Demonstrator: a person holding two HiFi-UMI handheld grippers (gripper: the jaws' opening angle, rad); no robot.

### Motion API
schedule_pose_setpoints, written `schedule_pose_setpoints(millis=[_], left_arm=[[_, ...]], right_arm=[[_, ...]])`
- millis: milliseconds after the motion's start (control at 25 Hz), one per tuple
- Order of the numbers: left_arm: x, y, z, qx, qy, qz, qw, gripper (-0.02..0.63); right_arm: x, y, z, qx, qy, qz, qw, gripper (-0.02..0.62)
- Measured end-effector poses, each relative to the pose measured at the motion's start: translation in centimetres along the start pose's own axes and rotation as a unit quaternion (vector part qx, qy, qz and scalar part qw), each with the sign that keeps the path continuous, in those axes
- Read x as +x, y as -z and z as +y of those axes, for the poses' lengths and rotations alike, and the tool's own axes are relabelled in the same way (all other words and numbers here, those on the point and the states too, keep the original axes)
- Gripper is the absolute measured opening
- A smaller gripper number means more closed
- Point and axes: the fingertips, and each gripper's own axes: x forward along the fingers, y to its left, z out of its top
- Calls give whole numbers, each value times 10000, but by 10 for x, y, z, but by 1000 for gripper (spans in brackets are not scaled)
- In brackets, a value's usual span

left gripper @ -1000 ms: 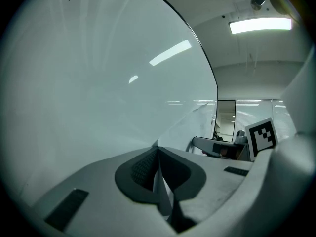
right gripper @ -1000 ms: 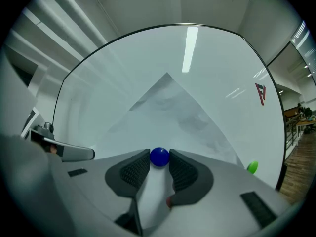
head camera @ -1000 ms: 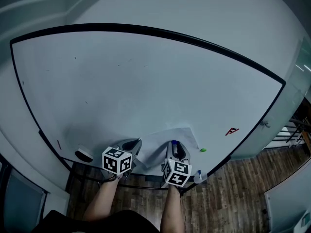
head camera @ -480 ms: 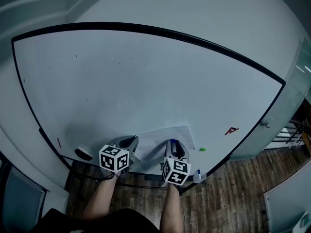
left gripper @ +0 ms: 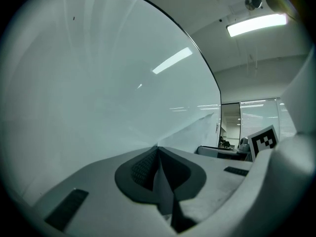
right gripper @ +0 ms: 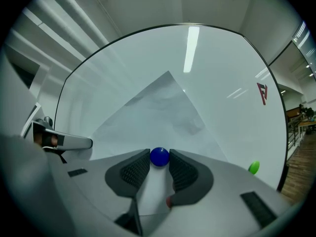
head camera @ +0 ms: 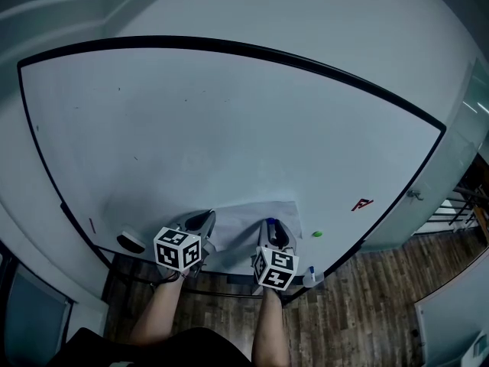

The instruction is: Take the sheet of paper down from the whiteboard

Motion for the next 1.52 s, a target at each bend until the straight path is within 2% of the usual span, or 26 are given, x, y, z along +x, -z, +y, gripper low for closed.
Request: schedule_pose_setpoints(millis=[1520], left_arm=[[-24,4,33,-22,-599,-7,9982,20]], right_arm=[[-1,12,-13,68,54,129,9999,130]])
